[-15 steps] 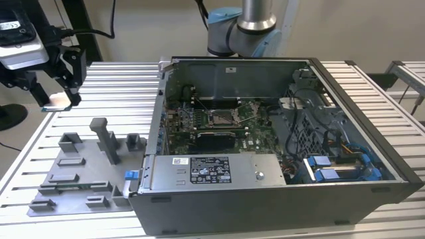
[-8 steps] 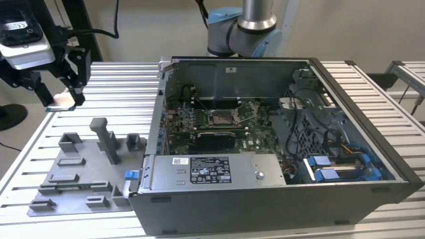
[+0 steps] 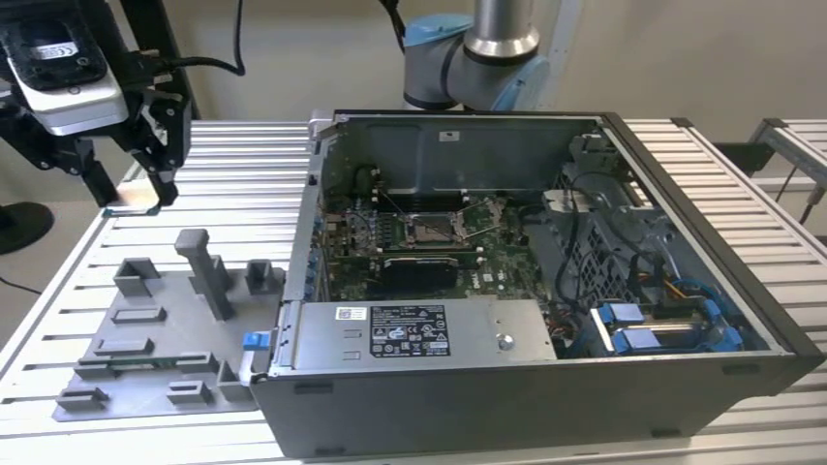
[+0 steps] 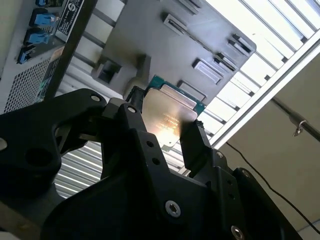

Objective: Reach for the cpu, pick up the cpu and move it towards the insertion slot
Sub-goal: 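Pick up the cpu and move it towards the insertion slot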

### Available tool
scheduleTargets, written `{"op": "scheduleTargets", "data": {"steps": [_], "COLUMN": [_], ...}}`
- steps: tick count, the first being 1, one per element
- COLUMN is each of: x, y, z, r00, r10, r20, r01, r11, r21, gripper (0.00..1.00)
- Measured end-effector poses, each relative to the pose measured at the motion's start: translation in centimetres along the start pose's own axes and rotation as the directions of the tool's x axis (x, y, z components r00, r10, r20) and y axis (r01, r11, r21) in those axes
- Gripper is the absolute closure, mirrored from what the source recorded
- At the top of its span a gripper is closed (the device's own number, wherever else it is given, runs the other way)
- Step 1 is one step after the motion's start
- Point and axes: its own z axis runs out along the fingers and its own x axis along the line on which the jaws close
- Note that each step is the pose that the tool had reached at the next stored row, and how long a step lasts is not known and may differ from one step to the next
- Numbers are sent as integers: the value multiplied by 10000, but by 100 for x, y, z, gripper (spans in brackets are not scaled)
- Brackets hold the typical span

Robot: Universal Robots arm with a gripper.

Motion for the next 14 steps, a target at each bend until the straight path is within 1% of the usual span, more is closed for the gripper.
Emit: {"op": "scheduleTargets", "data": {"steps": [9,14], "x": [-117,-171], "y": [-4,-6], "z": [-2,-2], "r00": [10000,10000], "r10": [1,1], "r20": [-48,-58], "r01": [-1,-1], "r11": [10000,10000], "r21": [-2,-2], "gripper": [100,100]}}
